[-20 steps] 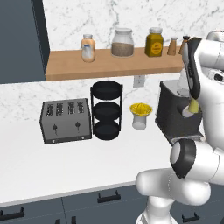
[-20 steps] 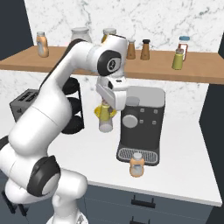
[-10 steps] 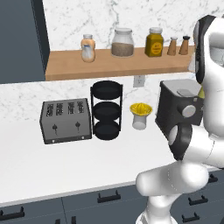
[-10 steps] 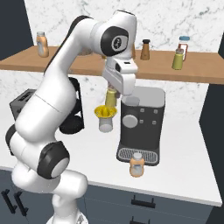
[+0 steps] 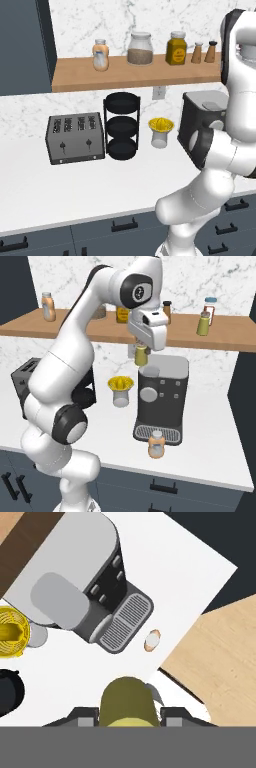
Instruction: Put the shaker and condiment bottle from the counter next to their counterparts in the cabinet.
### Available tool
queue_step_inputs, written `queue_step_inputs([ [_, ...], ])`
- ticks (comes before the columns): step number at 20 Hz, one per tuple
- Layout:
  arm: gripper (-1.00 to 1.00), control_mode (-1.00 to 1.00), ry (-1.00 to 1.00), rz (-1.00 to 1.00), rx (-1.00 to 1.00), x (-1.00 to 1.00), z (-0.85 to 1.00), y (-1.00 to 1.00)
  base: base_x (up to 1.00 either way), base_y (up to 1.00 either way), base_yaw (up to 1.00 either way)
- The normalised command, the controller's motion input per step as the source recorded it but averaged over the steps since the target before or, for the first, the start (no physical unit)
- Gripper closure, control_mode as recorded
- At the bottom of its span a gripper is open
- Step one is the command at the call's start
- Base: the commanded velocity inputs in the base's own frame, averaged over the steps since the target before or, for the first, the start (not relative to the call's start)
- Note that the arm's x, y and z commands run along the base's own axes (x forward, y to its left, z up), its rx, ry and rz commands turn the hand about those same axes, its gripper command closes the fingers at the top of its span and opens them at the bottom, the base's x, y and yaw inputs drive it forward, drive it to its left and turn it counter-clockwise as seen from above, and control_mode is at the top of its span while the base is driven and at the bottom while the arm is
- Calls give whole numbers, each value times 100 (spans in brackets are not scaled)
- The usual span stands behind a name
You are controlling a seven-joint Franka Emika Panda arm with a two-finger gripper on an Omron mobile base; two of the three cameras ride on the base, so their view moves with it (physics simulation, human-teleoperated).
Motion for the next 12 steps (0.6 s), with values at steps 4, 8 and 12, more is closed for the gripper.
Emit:
queue_step_inputs([
  [4,100,-100,-9,0,-7,44,11,-28,0,0,0],
  [8,100,-100,-6,0,0,41,21,-30,0,0,0],
  [12,100,-100,-2,0,0,30,32,-31,0,0,0],
])
